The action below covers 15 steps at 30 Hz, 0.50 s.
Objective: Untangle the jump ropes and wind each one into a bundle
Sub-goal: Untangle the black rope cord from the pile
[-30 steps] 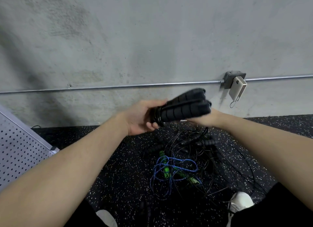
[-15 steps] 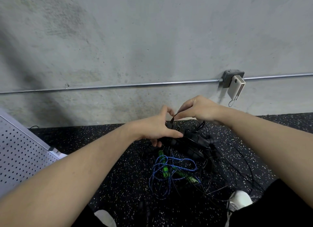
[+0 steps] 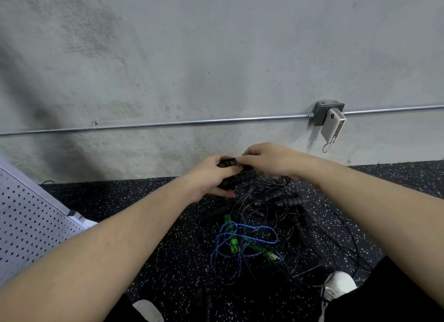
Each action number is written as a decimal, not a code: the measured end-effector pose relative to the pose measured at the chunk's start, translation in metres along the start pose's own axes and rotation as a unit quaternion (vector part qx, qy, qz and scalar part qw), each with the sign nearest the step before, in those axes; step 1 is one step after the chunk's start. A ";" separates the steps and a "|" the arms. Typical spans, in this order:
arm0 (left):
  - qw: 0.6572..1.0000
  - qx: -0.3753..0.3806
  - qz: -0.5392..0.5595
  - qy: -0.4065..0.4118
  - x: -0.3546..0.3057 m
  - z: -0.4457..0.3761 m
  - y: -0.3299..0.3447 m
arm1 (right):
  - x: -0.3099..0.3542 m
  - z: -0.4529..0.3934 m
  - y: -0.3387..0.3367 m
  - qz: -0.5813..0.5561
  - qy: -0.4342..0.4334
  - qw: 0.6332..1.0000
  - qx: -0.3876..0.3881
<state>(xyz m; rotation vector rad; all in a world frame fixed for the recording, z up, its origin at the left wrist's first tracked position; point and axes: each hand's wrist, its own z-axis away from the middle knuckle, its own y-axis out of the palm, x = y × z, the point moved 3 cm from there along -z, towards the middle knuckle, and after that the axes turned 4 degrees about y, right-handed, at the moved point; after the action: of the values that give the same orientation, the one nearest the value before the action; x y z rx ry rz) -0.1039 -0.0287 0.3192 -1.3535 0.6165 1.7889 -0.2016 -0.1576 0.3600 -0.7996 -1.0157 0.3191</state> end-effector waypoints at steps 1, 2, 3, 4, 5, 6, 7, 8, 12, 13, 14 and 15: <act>1.000 -0.010 0.022 -0.005 0.000 0.001 0.001 | 0.002 0.000 -0.002 0.025 0.003 0.999 -0.020; 0.999 -0.018 0.044 -0.008 -0.002 0.001 0.001 | 0.003 0.000 -0.004 0.040 0.003 0.998 -0.039; 0.997 -0.024 0.068 -0.011 -0.003 0.001 0.001 | 0.004 -0.001 -0.004 0.044 0.002 0.998 -0.044; 0.995 -0.025 0.091 -0.014 -0.004 0.000 0.002 | 0.005 -0.001 -0.003 0.043 0.001 0.998 -0.038; 0.993 -0.024 0.113 -0.018 -0.006 -0.001 0.002 | 0.005 -0.001 -0.001 0.036 0.001 0.999 -0.025; 0.991 -0.020 0.132 -0.023 -0.007 -0.001 0.002 | 0.004 -0.001 0.000 0.020 0.002 1.000 -0.010; 0.989 -0.015 0.148 -0.027 -0.009 0.000 0.003 | 0.003 0.000 0.001 -0.006 0.003 1.000 0.006; 0.987 -0.009 0.159 -0.029 -0.011 0.001 0.003 | 0.002 0.002 0.002 -0.037 0.004 0.999 0.025; 0.978 0.020 0.209 -0.009 -0.017 0.002 0.003 | -0.004 0.007 0.003 -0.140 0.024 0.985 0.101; 0.972 0.031 0.231 -0.002 -0.019 0.002 0.001 | -0.005 0.007 0.002 -0.170 0.031 0.980 0.102; 0.967 0.041 0.253 0.003 -0.022 0.003 0.000 | -0.005 0.006 0.000 -0.203 0.035 0.974 0.097; 0.961 0.051 0.271 0.007 -0.024 0.004 -0.002 | -0.004 0.005 -0.001 -0.236 0.039 0.966 0.095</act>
<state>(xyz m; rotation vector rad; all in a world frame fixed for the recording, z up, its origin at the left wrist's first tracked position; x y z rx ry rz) -0.1020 -0.0313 0.3434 -1.1999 1.1566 2.1337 -0.2083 -0.1586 0.3598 -0.3746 -1.0504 -0.0255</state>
